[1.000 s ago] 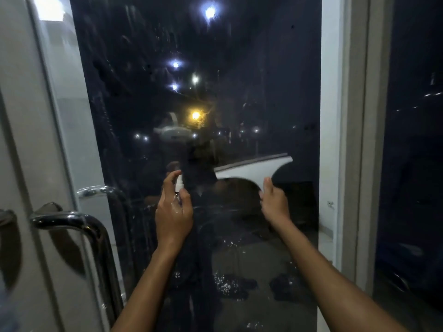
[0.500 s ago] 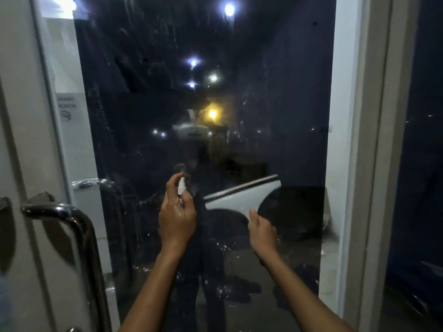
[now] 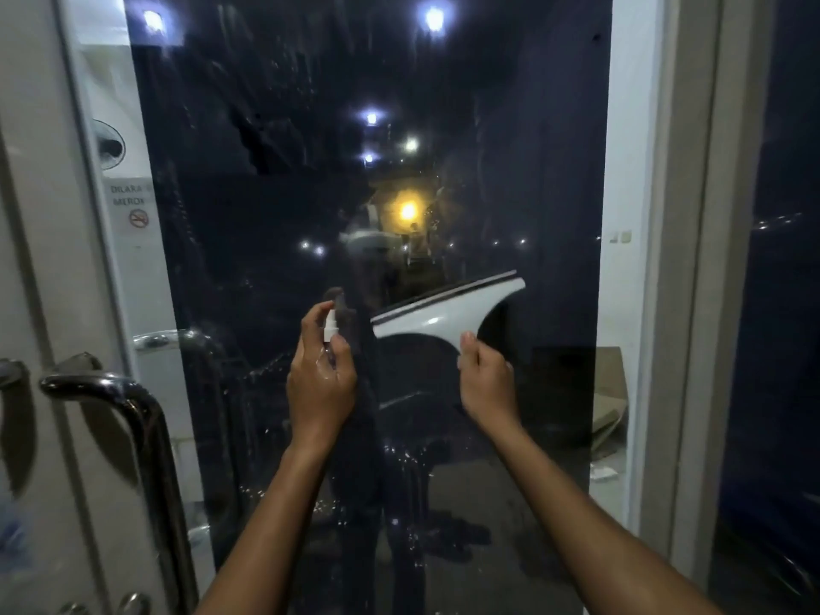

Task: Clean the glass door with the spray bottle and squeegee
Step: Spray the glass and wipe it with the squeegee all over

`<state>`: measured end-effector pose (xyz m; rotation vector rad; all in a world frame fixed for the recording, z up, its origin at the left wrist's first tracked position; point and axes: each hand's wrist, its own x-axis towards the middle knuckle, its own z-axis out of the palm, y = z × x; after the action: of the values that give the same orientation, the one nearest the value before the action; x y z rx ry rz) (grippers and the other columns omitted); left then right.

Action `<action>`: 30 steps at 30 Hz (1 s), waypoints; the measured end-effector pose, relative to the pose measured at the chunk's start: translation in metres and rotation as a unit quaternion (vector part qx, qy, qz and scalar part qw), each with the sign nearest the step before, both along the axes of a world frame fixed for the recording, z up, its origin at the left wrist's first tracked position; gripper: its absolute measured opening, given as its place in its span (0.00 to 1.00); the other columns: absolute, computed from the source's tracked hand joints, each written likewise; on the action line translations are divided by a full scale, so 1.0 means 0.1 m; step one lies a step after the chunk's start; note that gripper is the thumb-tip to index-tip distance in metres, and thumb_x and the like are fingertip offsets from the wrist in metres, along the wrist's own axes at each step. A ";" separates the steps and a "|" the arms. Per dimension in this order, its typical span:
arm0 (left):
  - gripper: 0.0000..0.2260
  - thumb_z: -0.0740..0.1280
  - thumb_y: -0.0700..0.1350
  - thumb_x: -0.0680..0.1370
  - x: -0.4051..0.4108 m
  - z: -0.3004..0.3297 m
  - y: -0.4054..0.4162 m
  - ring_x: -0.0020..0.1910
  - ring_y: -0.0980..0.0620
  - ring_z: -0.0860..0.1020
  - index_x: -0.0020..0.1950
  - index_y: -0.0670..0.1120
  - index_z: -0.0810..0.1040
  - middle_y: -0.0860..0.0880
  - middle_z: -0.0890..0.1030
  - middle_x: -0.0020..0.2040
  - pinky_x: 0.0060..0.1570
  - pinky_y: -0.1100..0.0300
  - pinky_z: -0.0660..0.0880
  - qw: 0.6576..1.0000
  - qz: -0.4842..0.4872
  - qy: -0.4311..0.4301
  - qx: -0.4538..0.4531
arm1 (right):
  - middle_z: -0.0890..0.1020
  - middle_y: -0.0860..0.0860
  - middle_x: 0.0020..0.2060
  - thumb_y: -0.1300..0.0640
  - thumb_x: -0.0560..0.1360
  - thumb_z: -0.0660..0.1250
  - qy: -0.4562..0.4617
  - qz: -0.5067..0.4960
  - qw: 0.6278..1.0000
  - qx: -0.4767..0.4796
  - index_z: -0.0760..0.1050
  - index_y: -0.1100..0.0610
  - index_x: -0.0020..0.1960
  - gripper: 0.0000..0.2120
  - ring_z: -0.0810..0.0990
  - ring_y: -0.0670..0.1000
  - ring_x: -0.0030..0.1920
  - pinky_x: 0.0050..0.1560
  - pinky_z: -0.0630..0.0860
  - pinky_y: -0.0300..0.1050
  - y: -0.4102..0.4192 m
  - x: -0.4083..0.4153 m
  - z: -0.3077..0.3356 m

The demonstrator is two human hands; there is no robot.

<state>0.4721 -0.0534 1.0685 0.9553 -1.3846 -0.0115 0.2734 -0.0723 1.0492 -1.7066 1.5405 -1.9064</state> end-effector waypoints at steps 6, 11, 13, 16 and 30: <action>0.18 0.55 0.50 0.81 -0.05 0.04 0.00 0.42 0.53 0.79 0.71 0.56 0.67 0.48 0.81 0.56 0.41 0.49 0.79 1.000 0.005 0.008 -0.011 | 0.78 0.51 0.34 0.44 0.85 0.53 0.005 0.009 0.999 0.041 0.73 0.56 0.39 0.23 0.74 0.48 0.35 0.35 0.65 0.44 -0.13 0.06 0.22; 0.18 0.54 0.50 0.80 -0.10 -0.14 0.00 0.36 0.53 0.77 0.70 0.58 0.66 0.46 0.80 0.47 0.35 0.55 0.72 1.000 0.001 0.004 0.012 | 0.76 0.46 0.32 0.42 0.84 0.52 0.006 -0.025 0.986 0.163 0.73 0.54 0.37 0.24 0.73 0.46 0.34 0.33 0.66 0.45 -0.09 -0.02 -0.84; 0.18 0.54 0.50 0.80 -0.11 -0.20 0.00 0.37 0.55 0.78 0.70 0.59 0.66 0.48 0.81 0.49 0.34 0.56 0.70 1.000 0.004 0.004 0.020 | 0.78 0.50 0.36 0.41 0.84 0.52 0.019 -0.034 0.979 0.198 0.75 0.53 0.40 0.24 0.76 0.52 0.39 0.37 0.66 0.48 -0.07 -0.10 -1.20; 0.18 0.54 0.51 0.80 -0.13 -0.26 0.02 0.39 0.59 0.77 0.69 0.58 0.66 0.48 0.81 0.52 0.35 0.57 0.69 1.000 0.009 0.003 0.028 | 0.81 0.50 0.37 0.38 0.82 0.51 0.025 -0.036 0.978 0.204 0.75 0.52 0.39 0.25 0.79 0.53 0.40 0.40 0.69 0.46 0.00 -0.21 -1.43; 0.17 0.57 0.49 0.86 0.07 0.13 0.20 0.40 0.47 0.81 0.75 0.59 0.66 0.44 0.82 0.47 0.39 0.51 0.79 0.999 0.019 0.007 -0.044 | 0.74 0.48 0.26 0.32 0.79 0.50 0.264 0.044 0.961 0.068 0.68 0.53 0.33 0.29 0.73 0.47 0.30 0.33 0.66 0.48 0.18 -0.55 -0.43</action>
<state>0.4794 -0.0335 1.0817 0.9060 -1.3418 0.0714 0.2182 -0.0543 1.0066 -2.2950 1.6699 -1.3229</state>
